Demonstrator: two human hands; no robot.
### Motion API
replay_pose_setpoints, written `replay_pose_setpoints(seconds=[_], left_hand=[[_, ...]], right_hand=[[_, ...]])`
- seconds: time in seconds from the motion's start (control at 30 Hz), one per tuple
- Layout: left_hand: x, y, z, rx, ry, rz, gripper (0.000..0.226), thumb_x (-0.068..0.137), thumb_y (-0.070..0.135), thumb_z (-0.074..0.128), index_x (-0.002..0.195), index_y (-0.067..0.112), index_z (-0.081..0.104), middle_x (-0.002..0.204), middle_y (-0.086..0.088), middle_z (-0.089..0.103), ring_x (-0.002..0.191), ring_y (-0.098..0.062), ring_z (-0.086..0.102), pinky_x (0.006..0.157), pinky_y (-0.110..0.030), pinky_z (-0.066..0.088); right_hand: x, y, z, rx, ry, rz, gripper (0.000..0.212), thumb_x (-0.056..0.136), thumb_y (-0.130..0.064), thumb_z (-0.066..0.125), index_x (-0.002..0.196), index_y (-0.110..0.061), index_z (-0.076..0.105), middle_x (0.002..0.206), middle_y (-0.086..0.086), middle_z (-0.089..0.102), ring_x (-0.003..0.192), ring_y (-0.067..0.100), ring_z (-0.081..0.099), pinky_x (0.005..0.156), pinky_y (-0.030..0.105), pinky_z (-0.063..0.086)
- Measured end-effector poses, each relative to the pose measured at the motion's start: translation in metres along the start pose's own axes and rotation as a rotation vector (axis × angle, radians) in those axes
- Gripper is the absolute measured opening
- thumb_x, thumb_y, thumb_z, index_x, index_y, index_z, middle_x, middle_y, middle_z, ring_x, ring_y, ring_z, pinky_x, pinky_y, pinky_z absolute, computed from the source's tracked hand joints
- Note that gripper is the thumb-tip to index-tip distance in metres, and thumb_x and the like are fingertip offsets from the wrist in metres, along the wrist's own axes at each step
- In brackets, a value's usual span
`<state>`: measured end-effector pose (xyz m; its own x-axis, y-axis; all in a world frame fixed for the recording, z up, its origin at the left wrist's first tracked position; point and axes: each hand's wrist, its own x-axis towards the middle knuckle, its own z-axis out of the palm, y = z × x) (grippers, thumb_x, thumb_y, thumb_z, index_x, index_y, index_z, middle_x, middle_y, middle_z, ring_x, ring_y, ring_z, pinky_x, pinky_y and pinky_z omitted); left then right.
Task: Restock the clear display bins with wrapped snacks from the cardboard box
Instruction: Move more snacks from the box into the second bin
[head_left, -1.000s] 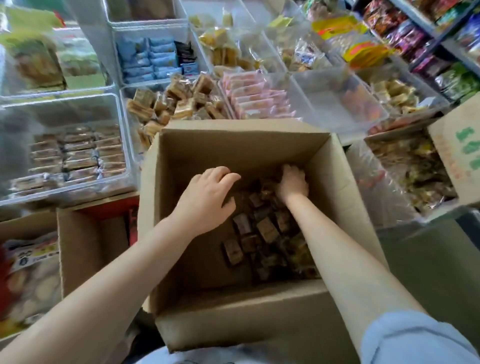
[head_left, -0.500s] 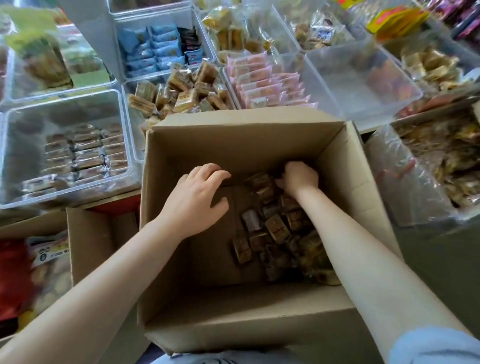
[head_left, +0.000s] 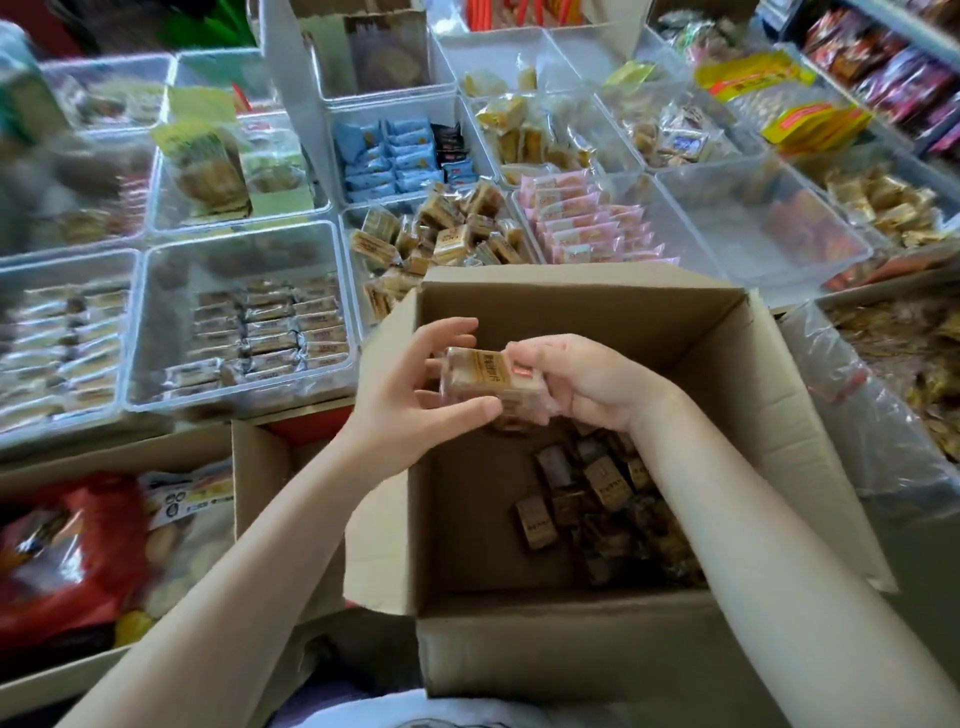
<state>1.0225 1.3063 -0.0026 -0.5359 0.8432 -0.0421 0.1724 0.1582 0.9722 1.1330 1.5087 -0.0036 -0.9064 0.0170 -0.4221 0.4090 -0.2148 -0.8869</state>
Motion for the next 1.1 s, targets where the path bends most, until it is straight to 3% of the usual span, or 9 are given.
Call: replay_pose_setpoints(seconds=[0.17, 0.3, 0.4, 0.57, 0.7, 0.8, 0.97, 1.03, 1.1], left_hand=[[-0.036, -0.002, -0.085, -0.259, 0.107, -0.069, 0.061, 0.077, 0.040, 0.082, 0.132, 0.028, 0.059, 0.127, -0.004, 0.064, 0.109, -0.021, 0.068, 0.083, -0.036, 0.060], [-0.062, -0.029, -0.169, -0.415, 0.245, -0.207, 0.042, 0.080, 0.031, 0.082, 0.117, 0.020, 0.068, 0.111, -0.019, 0.070, 0.087, -0.022, 0.072, 0.067, -0.032, 0.058], [-0.086, -0.061, -0.239, -0.434, 0.374, -0.283, 0.037, 0.082, 0.021, 0.082, 0.116, 0.017, 0.068, 0.108, -0.025, 0.070, 0.084, -0.025, 0.067, 0.075, -0.040, 0.057], [-0.118, -0.112, -0.342, -0.209, 0.406, -0.307, 0.037, 0.082, 0.025, 0.083, 0.113, 0.036, 0.066, 0.105, -0.002, 0.071, 0.097, -0.020, 0.071, 0.085, -0.038, 0.060], [-0.115, -0.137, -0.375, -0.159, 0.391, -0.261, 0.035, 0.084, 0.018, 0.081, 0.114, 0.029, 0.067, 0.101, -0.001, 0.072, 0.095, -0.018, 0.071, 0.086, -0.037, 0.060], [-0.097, -0.155, -0.379, -0.146, 0.398, -0.226, 0.043, 0.089, 0.021, 0.076, 0.129, 0.025, 0.060, 0.114, 0.002, 0.067, 0.101, -0.010, 0.067, 0.089, -0.031, 0.057], [-0.077, -0.204, -0.375, 0.339, 0.213, -0.253, 0.057, 0.098, 0.030, 0.062, 0.151, 0.020, 0.042, 0.157, 0.001, 0.040, 0.143, -0.014, 0.038, 0.119, -0.037, 0.032], [-0.078, -0.223, -0.371, 0.524, 0.101, -0.258, 0.064, 0.099, 0.035, 0.059, 0.156, 0.019, 0.034, 0.165, 0.001, 0.025, 0.150, -0.017, 0.028, 0.123, -0.038, 0.023], [-0.081, -0.238, -0.367, 0.680, 0.015, -0.250, 0.070, 0.101, 0.040, 0.054, 0.160, 0.021, 0.023, 0.168, 0.002, 0.014, 0.154, -0.016, 0.016, 0.126, -0.035, 0.011]], right_hand=[[0.049, -0.034, 0.079, -0.009, 0.008, -0.091, 0.033, 0.102, -0.026, 0.052, 0.121, -0.001, 0.062, 0.098, 0.013, 0.070, 0.073, 0.015, 0.065, 0.056, 0.022, 0.051], [0.114, -0.051, 0.159, -0.144, 0.051, -0.092, 0.027, 0.098, -0.030, 0.059, 0.102, -0.004, 0.064, 0.073, 0.011, 0.059, 0.053, 0.014, 0.051, 0.047, 0.020, 0.044], [0.172, -0.048, 0.232, -0.157, 0.086, -0.016, 0.014, 0.100, -0.023, 0.058, 0.093, -0.011, 0.061, 0.070, 0.011, 0.050, 0.050, 0.015, 0.050, 0.046, 0.025, 0.046], [0.252, -0.030, 0.322, -0.336, 0.001, 0.047, 0.011, 0.091, -0.027, 0.072, 0.081, -0.024, 0.068, 0.090, 0.004, 0.070, 0.090, 0.025, 0.070, 0.089, 0.044, 0.058], [0.283, -0.028, 0.349, -0.349, 0.073, 0.023, 0.013, 0.088, -0.014, 0.076, 0.086, -0.017, 0.063, 0.083, -0.002, 0.067, 0.080, 0.011, 0.066, 0.074, 0.026, 0.055], [0.302, -0.033, 0.342, -0.428, 0.190, -0.025, 0.019, 0.085, -0.012, 0.079, 0.088, -0.018, 0.061, 0.089, 0.000, 0.069, 0.083, 0.013, 0.068, 0.076, 0.032, 0.059], [0.346, -0.041, 0.300, -0.913, 0.648, -0.216, 0.023, 0.084, -0.019, 0.076, 0.097, -0.027, 0.058, 0.094, -0.012, 0.065, 0.088, 0.013, 0.064, 0.081, 0.037, 0.056], [0.365, -0.041, 0.288, -1.219, 0.646, -0.300, 0.019, 0.088, -0.018, 0.072, 0.102, -0.022, 0.059, 0.094, -0.009, 0.062, 0.088, 0.013, 0.057, 0.085, 0.036, 0.050], [0.386, -0.034, 0.286, -1.493, 0.505, -0.296, 0.015, 0.091, -0.017, 0.066, 0.104, -0.021, 0.058, 0.098, -0.005, 0.066, 0.092, 0.019, 0.059, 0.088, 0.039, 0.043]])
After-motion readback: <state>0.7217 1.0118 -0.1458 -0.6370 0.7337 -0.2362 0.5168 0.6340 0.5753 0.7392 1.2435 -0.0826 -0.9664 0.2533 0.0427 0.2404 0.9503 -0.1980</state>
